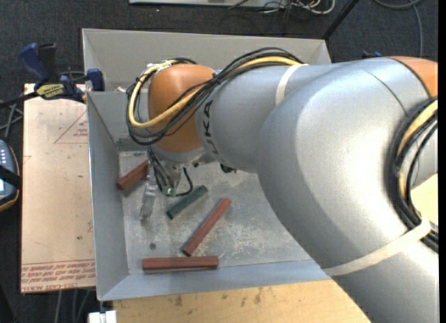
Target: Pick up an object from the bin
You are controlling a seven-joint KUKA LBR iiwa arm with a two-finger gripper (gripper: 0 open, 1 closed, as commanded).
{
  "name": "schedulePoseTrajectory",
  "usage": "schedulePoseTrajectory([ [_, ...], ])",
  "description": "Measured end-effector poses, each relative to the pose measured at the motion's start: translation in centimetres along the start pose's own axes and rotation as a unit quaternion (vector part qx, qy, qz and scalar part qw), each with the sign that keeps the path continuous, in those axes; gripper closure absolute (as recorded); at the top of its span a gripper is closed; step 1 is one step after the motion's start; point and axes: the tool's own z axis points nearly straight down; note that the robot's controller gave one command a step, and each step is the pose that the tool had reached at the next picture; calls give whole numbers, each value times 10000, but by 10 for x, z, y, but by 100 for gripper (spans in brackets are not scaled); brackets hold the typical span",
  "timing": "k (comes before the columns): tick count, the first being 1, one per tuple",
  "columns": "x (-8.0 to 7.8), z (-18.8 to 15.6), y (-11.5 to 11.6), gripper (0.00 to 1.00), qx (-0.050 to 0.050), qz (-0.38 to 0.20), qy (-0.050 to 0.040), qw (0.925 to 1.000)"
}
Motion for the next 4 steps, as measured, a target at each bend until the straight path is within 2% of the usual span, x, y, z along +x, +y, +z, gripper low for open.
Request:
schedulePoseTrajectory([
  [1,-11,-11,11,0,-47,183,-11,9998],
  [2,-38,-31,-26,0,-58,-155,-22,9999],
  [3,-57,-32,-45,0,-48,-1106,-40,9938],
  [4,-42,1,-13,100,-55,-1811,-25,9835],
])
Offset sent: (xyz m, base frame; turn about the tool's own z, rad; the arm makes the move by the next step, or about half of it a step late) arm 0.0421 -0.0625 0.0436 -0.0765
